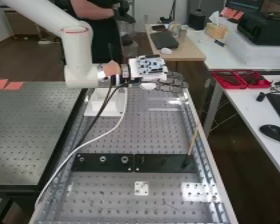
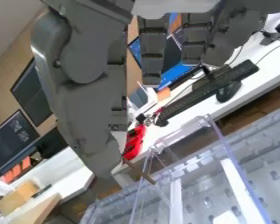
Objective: Grab the drill bit and place it in the clear container
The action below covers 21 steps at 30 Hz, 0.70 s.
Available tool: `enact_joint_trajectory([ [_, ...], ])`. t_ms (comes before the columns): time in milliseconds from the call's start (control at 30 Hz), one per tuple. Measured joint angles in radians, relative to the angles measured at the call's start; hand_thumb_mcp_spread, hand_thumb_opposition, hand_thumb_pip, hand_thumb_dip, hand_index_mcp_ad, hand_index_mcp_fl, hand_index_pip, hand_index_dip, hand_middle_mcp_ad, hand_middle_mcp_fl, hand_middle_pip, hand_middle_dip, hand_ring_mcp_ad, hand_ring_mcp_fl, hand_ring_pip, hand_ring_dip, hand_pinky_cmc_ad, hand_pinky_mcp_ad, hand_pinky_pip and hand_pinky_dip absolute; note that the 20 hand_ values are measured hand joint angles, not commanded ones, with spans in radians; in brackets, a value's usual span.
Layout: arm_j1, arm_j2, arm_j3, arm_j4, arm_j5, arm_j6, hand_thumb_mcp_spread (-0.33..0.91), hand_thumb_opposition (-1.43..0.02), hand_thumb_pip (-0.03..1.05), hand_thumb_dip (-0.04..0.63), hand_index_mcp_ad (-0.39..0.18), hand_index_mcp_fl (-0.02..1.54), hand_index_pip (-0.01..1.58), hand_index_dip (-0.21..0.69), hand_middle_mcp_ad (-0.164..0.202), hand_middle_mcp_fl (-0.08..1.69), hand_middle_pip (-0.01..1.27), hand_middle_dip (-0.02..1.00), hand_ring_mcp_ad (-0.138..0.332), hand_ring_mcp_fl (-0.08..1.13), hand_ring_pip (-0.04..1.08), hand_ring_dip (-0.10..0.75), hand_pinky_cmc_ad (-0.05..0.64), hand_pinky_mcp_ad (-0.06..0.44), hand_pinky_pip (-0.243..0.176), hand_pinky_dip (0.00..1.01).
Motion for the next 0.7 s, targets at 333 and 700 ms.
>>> enact_joint_trajectory([
  [333, -0.006, -0.039, 0.033, -0.058, 0.002, 0.034, 0.64, -1.00, 0.44, 0.267, -0.134, 0.84, 1.10, 0.138, 0.066, 0.25, 0.14, 0.17, 0.194, 0.03, 0.12, 0.023, 0.258, 0.180, -0.042, 0.20],
  [700, -0.012, -0.061, 0.046, -0.079, 0.022, 0.042, 0.64, -1.00, 0.44, 0.267, -0.134, 0.84, 1.10, 0.138, 0.066, 0.25, 0.14, 0.17, 0.194, 0.03, 0.12, 0.023, 0.258, 0.180, -0.042, 0.20],
])
